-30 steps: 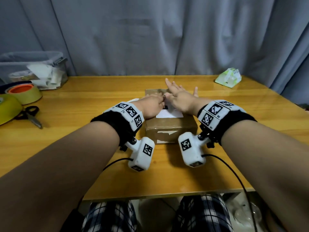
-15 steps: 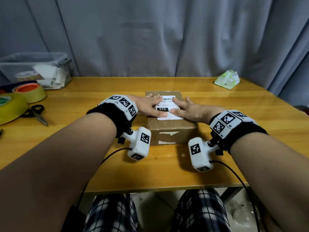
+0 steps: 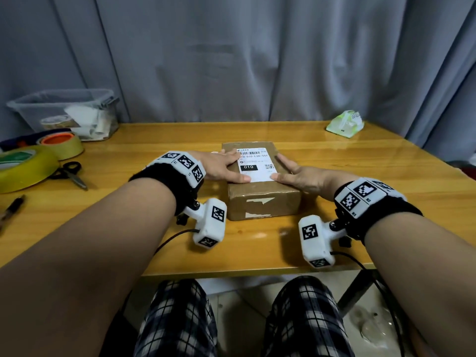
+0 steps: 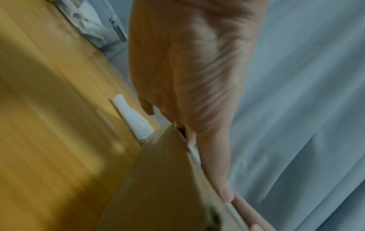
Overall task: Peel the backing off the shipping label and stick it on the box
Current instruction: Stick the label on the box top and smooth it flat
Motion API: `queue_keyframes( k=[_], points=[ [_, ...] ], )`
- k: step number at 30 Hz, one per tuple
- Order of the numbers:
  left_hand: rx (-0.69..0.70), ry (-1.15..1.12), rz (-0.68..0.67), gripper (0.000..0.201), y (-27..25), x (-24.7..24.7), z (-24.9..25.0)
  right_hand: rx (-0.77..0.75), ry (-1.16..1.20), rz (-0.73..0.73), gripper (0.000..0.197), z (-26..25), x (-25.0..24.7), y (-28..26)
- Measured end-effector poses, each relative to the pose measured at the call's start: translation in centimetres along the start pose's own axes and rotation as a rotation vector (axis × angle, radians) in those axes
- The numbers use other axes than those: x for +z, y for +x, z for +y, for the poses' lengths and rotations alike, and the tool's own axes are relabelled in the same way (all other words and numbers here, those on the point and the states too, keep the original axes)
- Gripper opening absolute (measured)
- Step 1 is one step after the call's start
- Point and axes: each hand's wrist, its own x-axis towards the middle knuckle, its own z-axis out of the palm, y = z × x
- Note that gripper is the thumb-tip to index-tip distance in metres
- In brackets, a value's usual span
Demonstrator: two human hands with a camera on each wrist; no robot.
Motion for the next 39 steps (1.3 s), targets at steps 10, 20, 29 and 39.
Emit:
queue_keyframes(
  k=[10, 20, 29, 39],
  points=[
    [0.032, -0.137, 0.141, 0.087, -1.6, 1.9, 1.2, -0.111, -0.357, 0.047, 0.065, -3.1, -1.3, -1.3],
    [0.052, 0.058, -0.01, 0.085, -1.6, 1.2, 1.0, -0.152, -0.493, 0.005, 0.051, -2.1, 1.0, 1.1],
    [0.055, -0.295, 0.006, 0.076, -1.8, 1.4, 0.5, -0.183, 0.114, -0.113, 0.054, -0.4, 0.0, 0.2],
    [0.101, -0.37, 0.312, 0.061, 4.1, 1.5, 0.8, -0.156, 0.121, 0.03, 0.056, -0.8, -0.8, 3.9]
  ],
)
